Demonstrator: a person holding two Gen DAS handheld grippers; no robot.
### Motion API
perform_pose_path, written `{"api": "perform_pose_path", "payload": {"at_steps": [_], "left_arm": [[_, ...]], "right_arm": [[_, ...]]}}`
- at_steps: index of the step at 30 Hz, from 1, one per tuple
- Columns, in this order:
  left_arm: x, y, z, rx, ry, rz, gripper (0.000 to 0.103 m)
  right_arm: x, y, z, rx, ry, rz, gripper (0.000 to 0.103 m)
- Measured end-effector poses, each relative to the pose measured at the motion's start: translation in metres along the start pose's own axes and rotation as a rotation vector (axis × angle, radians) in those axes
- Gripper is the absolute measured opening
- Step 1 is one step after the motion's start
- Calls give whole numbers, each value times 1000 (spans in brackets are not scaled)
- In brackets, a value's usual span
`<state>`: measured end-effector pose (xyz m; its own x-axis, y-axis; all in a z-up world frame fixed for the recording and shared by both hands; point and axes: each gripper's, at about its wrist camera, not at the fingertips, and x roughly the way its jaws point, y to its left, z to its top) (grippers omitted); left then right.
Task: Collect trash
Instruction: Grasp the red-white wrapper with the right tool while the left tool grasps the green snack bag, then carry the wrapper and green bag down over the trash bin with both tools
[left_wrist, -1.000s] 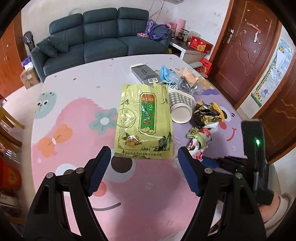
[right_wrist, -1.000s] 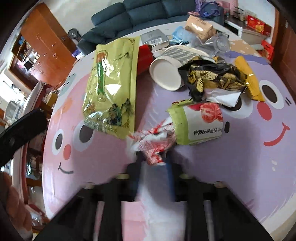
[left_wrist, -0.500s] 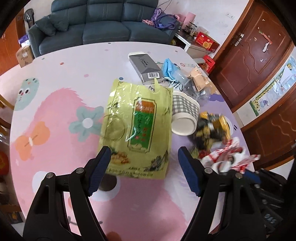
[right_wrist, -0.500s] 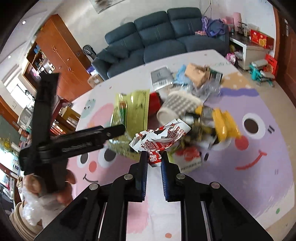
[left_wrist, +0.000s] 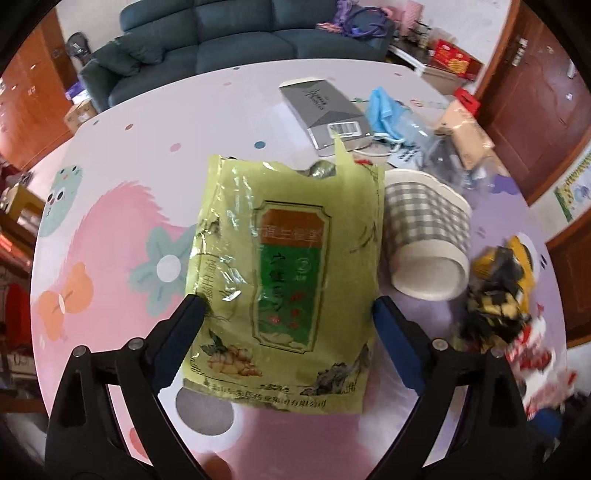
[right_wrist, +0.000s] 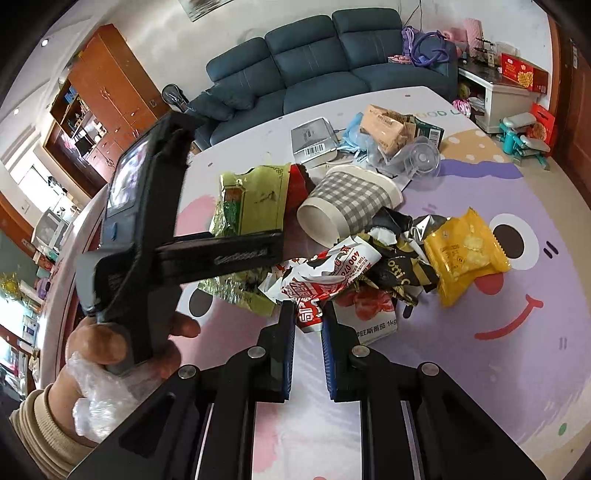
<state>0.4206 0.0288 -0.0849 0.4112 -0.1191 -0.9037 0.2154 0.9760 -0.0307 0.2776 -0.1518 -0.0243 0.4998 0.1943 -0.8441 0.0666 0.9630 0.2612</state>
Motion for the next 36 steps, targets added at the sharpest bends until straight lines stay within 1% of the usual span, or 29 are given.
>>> {"api": "perform_pose_path", "payload": {"at_steps": [6,7,9,11,14,17,19,24,32,36], "left_arm": [[14,-4,3,-15,11,45,91],[16,-3,2,-17,13,41,88],[18,-1,1,-27,11,23,76],[16,0,0,-33,4,-3,56],[9,-7,-3,9,-19,34,42],[2,-8,-8,15,-26,30,36],[-6,-7,-13,17,-32,23,34],[-43,-9,-29,37,-88,16,34],[-130,-13,-70,35,-191,-48,34],[-171,-22,-101,60,-232,-82,34]], "right_arm": [[-4,-5,-3,10,-9,13,13],[-5,-5,-3,12,-12,14,13],[-10,-8,-4,20,-20,19,13],[-14,-9,-6,27,-26,24,13],[-20,-10,-8,36,-34,28,13],[-29,-9,-13,43,-47,33,13],[-37,-7,-16,41,-56,36,13],[-57,-1,-25,32,-75,24,13],[-112,19,-45,-1,-139,4,13],[-135,23,-62,1,-155,-7,13]]}}
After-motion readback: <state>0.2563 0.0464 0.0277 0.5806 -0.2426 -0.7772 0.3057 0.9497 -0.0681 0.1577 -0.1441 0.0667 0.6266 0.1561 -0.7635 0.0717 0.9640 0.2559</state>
